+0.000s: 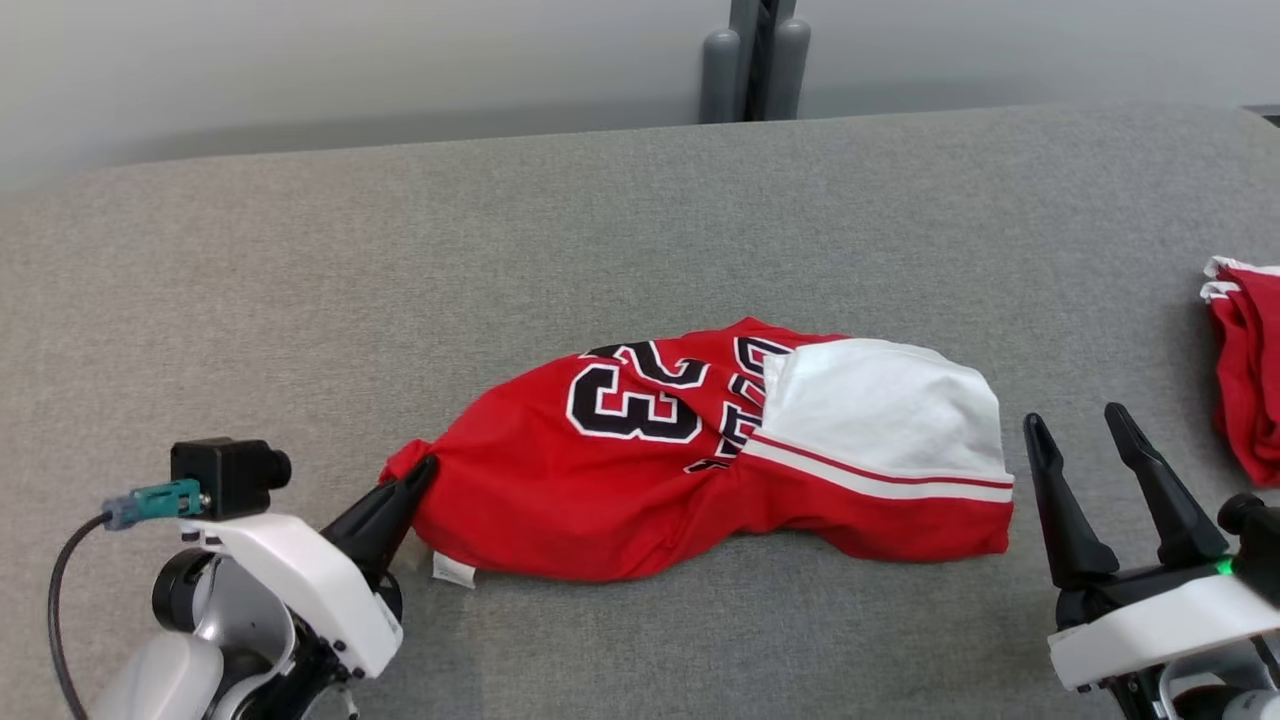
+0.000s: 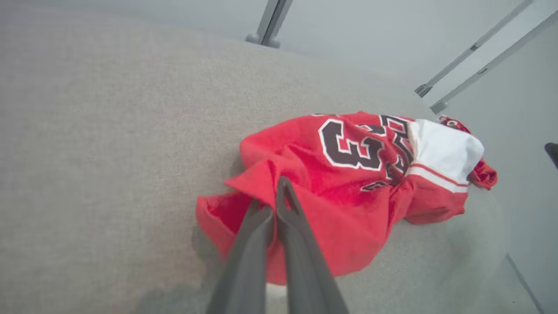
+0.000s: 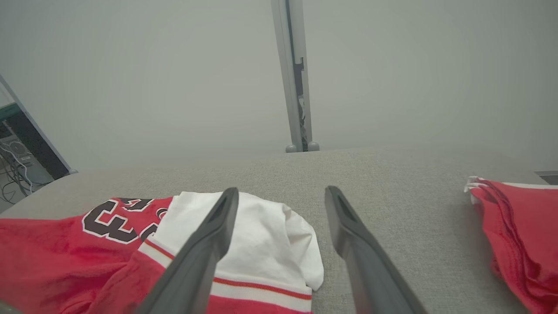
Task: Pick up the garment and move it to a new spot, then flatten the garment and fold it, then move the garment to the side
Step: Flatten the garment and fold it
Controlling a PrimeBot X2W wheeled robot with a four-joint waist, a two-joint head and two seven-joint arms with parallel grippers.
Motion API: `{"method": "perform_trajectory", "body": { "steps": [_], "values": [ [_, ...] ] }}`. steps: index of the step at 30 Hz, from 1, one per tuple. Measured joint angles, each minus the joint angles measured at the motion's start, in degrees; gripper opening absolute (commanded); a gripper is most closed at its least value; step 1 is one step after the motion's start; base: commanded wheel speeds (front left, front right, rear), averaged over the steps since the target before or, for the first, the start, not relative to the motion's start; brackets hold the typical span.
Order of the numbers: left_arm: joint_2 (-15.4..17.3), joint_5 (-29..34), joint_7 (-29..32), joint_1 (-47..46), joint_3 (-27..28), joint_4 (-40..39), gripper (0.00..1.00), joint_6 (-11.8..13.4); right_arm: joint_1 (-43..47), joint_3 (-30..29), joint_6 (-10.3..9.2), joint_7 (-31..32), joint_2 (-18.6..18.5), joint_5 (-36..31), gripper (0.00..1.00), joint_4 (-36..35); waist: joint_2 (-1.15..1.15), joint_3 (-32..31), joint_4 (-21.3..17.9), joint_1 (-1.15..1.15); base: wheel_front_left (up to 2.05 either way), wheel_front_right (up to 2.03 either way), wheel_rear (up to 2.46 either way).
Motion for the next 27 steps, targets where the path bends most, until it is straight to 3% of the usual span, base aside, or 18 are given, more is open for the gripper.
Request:
{"method": "perform_trajectory", "body": {
  "steps": [14,15,16,17,23,27],
  "values": [
    [-7.16,-1.83,-5.33,-13.4,0.78,28.97,0.0,-6.77,-3.0,1.12,0.01,-1.78,0.6,0.55,1.0,2.25,0.0,4.23,-5.18,0.0,0.0,0.0,0.0],
    [-7.62,-1.79,-6.1,-14.06,0.81,30.43,0.18,-7.02,-3.0,1.14,0.01,-1.91,0.62,0.55,1.0,2.41,0.0,4.31,-5.17,0.0,0.0,0.0,0.0],
    [-8.05,-1.3,-7.1,-14.55,0.7,31.72,0.62,-7.21,-3.0,1.15,0.01,-1.92,0.63,0.55,1.0,2.56,0.0,4.33,-5.13,0.0,0.0,0.0,0.0],
    [-8.28,-0.42,-8.5,-14.96,0.58,32.78,1.0,-7.23,-3.13,1.3,0.0,-2.0,0.65,0.55,1.0,2.61,0.0,4.33,-5.08,0.0,0.0,0.0,0.0],
    [-8.87,3.13,-17.98,-15.36,1.49,35.75,1.0,-5.94,-3.54,1.4,0.0,-2.18,0.54,0.45,1.0,2.87,0.0,3.38,-4.07,0.0,0.0,0.0,0.0],
    [-9.32,4.54,-25.17,-13.84,3.27,33.3,1.0,-3.56,-3.53,1.01,0.01,-2.16,0.16,0.07,1.0,2.85,0.0,2.36,-2.65,0.0,0.0,0.0,0.0]
  ]
}}
